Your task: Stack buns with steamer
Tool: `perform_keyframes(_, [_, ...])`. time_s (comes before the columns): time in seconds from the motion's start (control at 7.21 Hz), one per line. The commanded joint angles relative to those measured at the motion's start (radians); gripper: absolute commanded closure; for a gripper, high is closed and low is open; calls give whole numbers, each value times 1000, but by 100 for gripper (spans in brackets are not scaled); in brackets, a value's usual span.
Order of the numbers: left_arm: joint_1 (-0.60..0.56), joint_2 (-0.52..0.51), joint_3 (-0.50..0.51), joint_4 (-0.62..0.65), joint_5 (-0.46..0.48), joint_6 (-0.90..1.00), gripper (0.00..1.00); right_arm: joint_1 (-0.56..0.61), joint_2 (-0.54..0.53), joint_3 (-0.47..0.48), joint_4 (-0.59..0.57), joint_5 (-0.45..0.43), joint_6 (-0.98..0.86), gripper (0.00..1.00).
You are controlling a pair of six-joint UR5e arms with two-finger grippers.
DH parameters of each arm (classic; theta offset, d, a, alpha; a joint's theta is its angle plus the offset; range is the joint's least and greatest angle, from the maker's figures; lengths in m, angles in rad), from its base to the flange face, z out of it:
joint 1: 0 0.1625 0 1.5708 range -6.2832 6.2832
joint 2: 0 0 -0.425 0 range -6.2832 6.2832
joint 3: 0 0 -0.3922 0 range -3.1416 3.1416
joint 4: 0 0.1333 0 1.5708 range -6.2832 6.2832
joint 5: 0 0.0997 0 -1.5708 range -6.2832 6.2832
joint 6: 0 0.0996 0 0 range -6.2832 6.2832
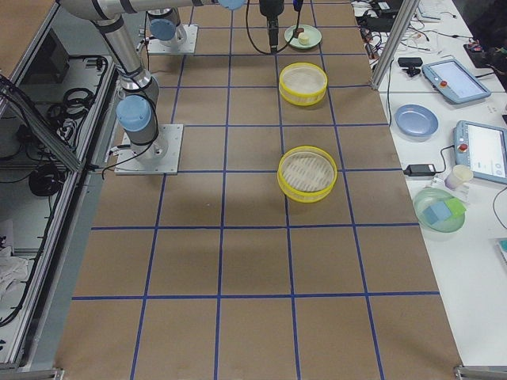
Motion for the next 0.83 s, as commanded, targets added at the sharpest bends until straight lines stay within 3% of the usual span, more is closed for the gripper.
perform_keyframes(0.0, [2,1,0,0,-2,0,0,-4,0,0,1,2,-4,0])
perform_keyframes(0.28, [17,-4,-2,1,-9,2,0,-22,8,-4,-14,-3,-26,0])
perform_keyframes(0.69, [23,-54,-11,68,-6,93,0,-304,124,-10,-32,-3,-270,0])
